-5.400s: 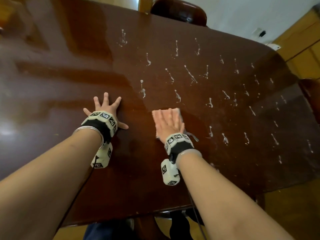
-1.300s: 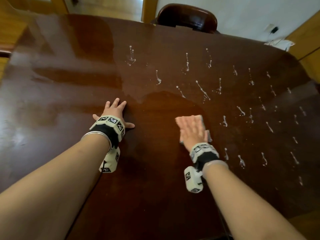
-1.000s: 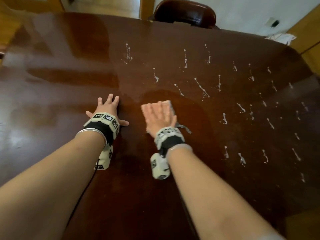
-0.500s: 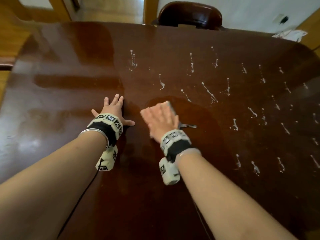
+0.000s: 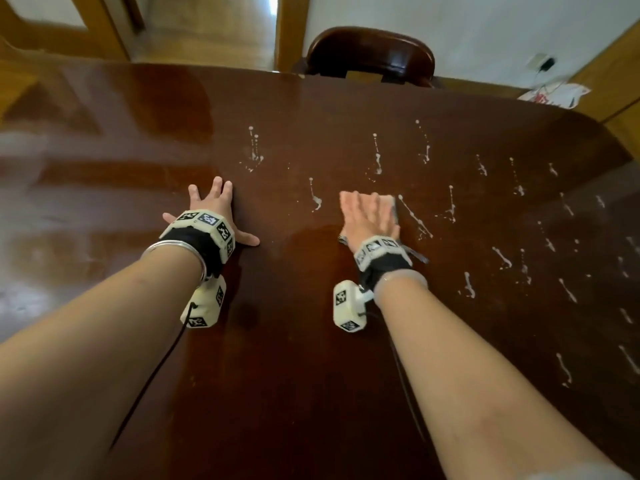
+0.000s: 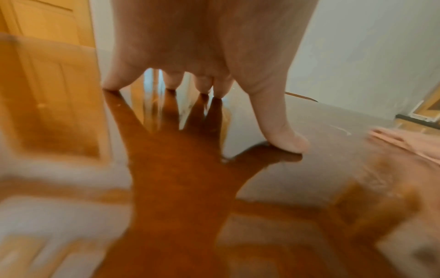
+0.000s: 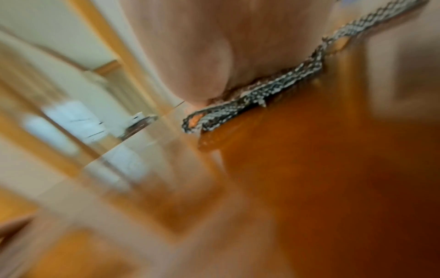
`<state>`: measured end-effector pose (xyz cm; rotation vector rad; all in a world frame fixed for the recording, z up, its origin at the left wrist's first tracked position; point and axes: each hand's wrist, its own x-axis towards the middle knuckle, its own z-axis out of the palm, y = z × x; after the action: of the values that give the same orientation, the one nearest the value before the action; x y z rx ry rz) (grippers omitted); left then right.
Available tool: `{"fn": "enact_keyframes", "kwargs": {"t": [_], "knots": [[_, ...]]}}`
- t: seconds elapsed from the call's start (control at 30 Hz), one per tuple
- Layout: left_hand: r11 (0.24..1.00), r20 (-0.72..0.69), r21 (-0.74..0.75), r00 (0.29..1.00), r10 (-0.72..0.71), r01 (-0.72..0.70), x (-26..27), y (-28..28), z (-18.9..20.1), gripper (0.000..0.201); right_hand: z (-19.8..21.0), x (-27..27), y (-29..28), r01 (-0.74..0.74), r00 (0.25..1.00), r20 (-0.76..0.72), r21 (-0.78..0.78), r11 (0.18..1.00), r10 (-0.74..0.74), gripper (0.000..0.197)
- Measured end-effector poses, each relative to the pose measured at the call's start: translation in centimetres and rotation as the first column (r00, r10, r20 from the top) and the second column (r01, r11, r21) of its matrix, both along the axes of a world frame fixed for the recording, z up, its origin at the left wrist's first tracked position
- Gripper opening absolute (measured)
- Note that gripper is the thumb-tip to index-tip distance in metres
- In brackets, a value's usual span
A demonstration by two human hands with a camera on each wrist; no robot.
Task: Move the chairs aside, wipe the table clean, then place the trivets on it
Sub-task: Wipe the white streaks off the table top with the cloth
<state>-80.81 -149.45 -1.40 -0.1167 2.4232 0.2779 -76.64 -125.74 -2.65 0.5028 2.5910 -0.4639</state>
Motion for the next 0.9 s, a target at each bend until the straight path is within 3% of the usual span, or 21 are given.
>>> {"fn": "enact_keyframes", "kwargs": {"t": [0.13, 0.2, 0.3, 0.4, 0.47, 0.53, 0.63, 0.7, 0.8, 0.9], "knots": [[1.0, 0.012, -0.009, 1.0, -0.001, 0.002, -0.2, 0.1, -0.2, 0.131, 0.1, 0.9, -3.2, -0.314, 0.949, 0.036, 0.012, 0.949, 0.313, 0.079], [1.0, 0.023, 0.004, 1.0, -0.007, 0.007, -0.3, -0.2, -0.3, 0.133, 0.1, 3.1, -1.9, -0.39, 0.919, 0.071, 0.014, 0.921, 0.388, 0.07], [1.0, 0.041, 0.012, 0.999, -0.011, 0.011, -0.4, -0.4, -0.2, 0.134, 0.5, 3.2, 1.7, -0.21, 0.973, 0.102, 0.013, 0.978, 0.208, 0.053], [1.0, 0.053, 0.011, 0.999, -0.009, 0.009, -0.6, -0.4, 0.0, 0.135, 0.5, -0.9, 1.7, -0.045, 0.992, 0.122, 0.06, 0.997, 0.038, 0.063], [1.0, 0.063, 0.012, 0.998, -0.012, 0.011, -0.7, -0.3, 0.1, 0.135, 0.1, -3.6, -0.5, -0.062, 0.994, 0.09, 0.054, 0.997, 0.056, 0.067], [1.0, 0.066, 0.01, 0.998, -0.013, 0.012, -0.7, -0.4, 0.1, 0.135, -0.3, -4.8, -3.0, -0.177, 0.983, 0.049, 0.031, 0.984, 0.175, 0.063], [1.0, 0.058, 0.009, 0.998, -0.01, 0.01, -0.7, -0.4, 0.0, 0.135, -1.5, -3.3, -4.2, -0.412, 0.911, -0.001, 0.05, 0.91, 0.413, 0.058], [1.0, 0.058, 0.012, 0.998, -0.009, 0.008, -0.6, -0.4, 0.1, 0.135, -2.2, -2.1, -2.7, -0.488, 0.872, 0.026, 0.085, 0.868, 0.488, 0.058], [1.0, 0.061, 0.02, 0.998, -0.009, 0.008, -0.6, -0.3, 0.2, 0.134, -2.9, -4.2, -0.3, -0.366, 0.931, 0.063, 0.126, 0.922, 0.36, 0.066], [1.0, 0.066, 0.024, 0.998, -0.011, 0.009, -0.7, -0.4, 0.3, 0.134, -3.1, -8.1, -1.8, -0.26, 0.965, 0.062, 0.138, 0.956, 0.254, 0.076]]}}
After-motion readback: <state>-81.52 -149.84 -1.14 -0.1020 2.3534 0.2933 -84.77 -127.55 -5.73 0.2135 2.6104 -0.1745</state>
